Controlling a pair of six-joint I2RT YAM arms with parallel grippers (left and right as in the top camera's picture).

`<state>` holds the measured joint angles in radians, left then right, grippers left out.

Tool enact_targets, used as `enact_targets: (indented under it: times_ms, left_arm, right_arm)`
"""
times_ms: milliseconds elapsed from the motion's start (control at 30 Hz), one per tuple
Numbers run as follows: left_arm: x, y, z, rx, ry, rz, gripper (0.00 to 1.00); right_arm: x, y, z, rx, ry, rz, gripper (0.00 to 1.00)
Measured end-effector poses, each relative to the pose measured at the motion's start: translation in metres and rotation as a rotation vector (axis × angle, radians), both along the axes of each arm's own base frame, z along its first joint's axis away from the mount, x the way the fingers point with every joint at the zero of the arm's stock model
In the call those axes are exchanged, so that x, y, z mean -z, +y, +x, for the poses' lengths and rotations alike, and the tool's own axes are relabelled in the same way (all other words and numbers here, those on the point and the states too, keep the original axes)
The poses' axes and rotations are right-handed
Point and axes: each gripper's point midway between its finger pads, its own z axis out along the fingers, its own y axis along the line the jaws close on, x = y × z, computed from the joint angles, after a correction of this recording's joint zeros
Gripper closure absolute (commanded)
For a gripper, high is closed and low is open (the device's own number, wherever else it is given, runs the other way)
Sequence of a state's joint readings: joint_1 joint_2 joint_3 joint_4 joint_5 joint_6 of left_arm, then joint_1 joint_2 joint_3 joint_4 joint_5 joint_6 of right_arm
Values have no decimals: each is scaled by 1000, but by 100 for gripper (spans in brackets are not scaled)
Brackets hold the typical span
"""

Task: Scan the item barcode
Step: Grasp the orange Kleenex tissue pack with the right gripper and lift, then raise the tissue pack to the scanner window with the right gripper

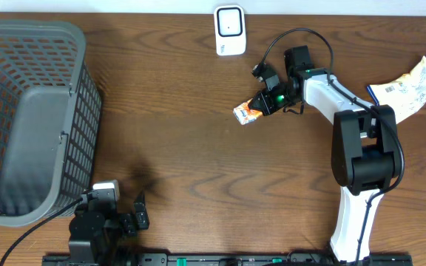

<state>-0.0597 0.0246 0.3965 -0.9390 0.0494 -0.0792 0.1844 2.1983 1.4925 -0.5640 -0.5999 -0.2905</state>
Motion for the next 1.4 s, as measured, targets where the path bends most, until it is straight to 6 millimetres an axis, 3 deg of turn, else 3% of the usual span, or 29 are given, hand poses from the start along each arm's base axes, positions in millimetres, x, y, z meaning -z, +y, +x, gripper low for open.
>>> enact_targets:
  times_ms: [167, 367, 567, 700, 767, 1233, 1400]
  left_arm:
    - [0, 0, 0, 0, 0, 0, 0]
    - [0, 0, 0, 0, 0, 0, 0]
    - [0, 0, 0, 0, 0, 0, 0]
    - [0, 0, 0, 0, 0, 0, 0]
    - [0, 0, 0, 0, -1, 0, 0]
    - [0, 0, 0, 0, 0, 0, 0]
    - [0, 0, 0, 0, 0, 0, 0]
  right_arm:
    - [-1, 0, -8, 100, 123, 13, 99]
    - [-11, -12, -49, 387, 506, -14, 99]
    - [-72, -22, -115, 656, 999, 18, 99]
    - [-111, -16, -169, 698, 1336, -32, 99]
    - [-122, -13, -184, 682, 1413, -52, 99]
    - [-134, 26, -215, 397, 1294, -83, 98]
    - [-159, 37, -243, 268, 1122, -141, 98]
